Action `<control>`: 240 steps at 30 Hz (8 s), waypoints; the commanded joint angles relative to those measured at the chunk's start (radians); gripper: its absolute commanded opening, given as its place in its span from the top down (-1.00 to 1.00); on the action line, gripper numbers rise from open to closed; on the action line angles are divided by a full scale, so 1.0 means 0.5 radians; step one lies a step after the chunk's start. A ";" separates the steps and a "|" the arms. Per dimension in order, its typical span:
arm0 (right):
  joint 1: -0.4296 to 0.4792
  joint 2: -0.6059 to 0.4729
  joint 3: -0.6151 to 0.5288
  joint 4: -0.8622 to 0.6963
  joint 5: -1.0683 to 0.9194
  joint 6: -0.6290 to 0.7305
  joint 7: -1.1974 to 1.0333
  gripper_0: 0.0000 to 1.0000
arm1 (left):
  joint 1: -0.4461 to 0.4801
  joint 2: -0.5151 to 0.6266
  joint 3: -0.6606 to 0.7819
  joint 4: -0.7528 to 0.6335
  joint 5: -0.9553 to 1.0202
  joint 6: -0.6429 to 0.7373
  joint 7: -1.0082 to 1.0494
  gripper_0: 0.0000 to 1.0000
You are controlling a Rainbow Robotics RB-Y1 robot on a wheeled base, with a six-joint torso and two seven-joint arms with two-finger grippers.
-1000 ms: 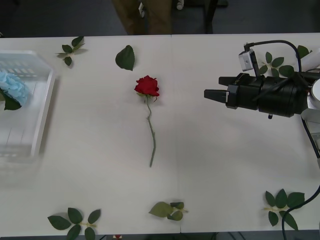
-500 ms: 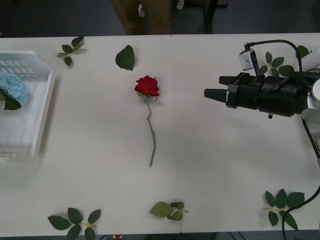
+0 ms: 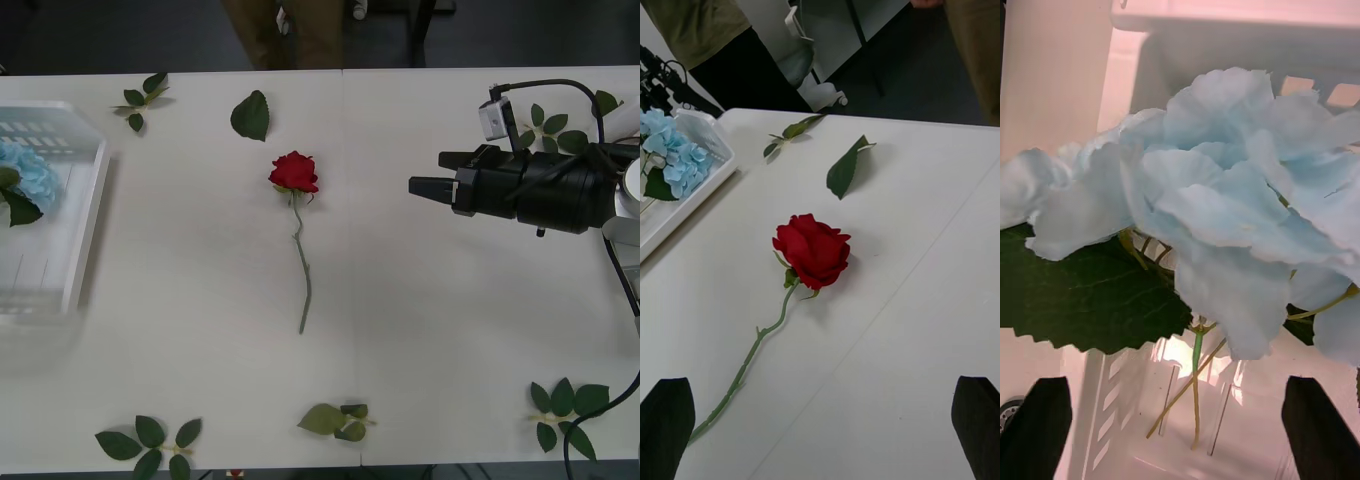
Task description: Place the red flowers into the right box and the blue flowers into the left box. If a person shows an open palm, hand one flower to the person first, then continue sorting.
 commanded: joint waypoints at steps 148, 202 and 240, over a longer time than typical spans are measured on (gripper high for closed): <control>-0.018 0.035 -0.033 -0.044 0.160 -0.073 -0.042 -1.00 | 0.127 -1.001 0.357 -1.944 -0.564 0.978 0.889 1.00; -0.074 0.152 0.464 0.291 -1.414 -0.189 0.494 -1.00 | 0.597 -1.881 0.572 -2.150 0.157 -0.915 -1.363 1.00; -0.163 0.235 0.387 0.272 -1.724 -0.263 0.494 1.00 | 0.615 -1.875 0.572 -2.135 0.160 -0.915 -1.357 -1.00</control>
